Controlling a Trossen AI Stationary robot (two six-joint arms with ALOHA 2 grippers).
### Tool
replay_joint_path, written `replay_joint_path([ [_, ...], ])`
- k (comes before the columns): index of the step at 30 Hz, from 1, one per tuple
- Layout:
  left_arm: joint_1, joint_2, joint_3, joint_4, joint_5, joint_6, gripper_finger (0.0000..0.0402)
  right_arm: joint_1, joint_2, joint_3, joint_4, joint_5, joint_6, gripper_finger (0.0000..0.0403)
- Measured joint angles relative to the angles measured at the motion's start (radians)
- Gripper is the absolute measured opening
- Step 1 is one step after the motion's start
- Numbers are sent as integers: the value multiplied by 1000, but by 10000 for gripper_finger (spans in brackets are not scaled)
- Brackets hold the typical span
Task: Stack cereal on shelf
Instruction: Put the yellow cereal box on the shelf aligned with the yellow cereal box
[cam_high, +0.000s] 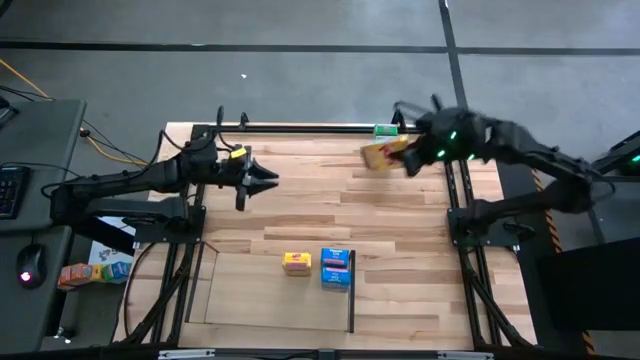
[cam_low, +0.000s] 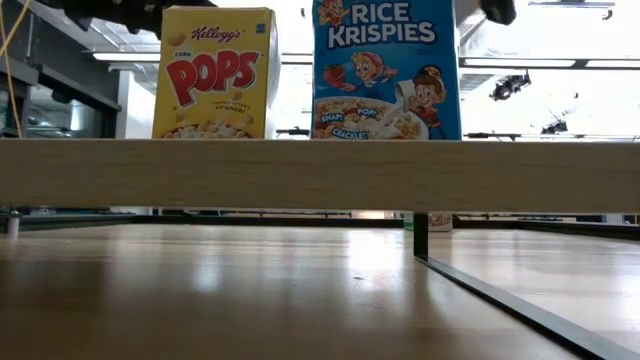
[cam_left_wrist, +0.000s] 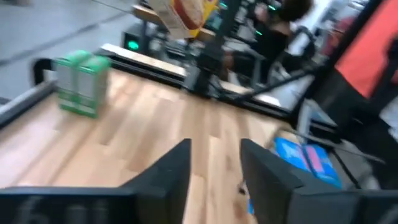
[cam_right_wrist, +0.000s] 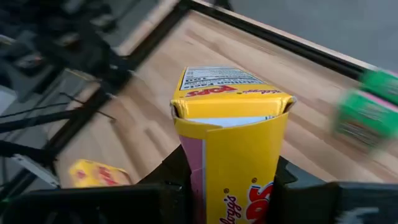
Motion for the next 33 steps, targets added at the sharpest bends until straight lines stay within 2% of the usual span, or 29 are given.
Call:
replay_joint_path([
  [2, 0, 0, 0, 3, 47, 1, 162, 106, 58, 0, 70, 79, 21, 86],
  [4, -2, 0, 0, 36, 101, -24, 190, 183, 127, 0, 137, 111, 21, 86],
  [8, -2, 0, 37, 60, 200, -99, 233, 268, 262, 0, 219, 95, 21, 86],
  [14, -11, 0, 134, 58, 221, -131, 274, 304, 386, 0, 269, 42, 10, 86],
  [18, -11, 26, 219, -101, 216, -83, 284, 304, 407, 0, 302, 43, -14, 86],
  [21, -11, 75, 279, -271, 178, -19, 286, 304, 407, 0, 371, 58, -61, 86],
  [23, -11, 109, 308, -326, 147, 2, 286, 303, 407, 0, 431, 67, -103, 86],
  [28, -19, 195, 324, -351, 139, 14, 286, 303, 407, 0, 466, 109, -186, 86],
  [33, -57, 274, 326, -336, 140, 45, 286, 303, 417, 0, 492, 103, -229, 86],
])
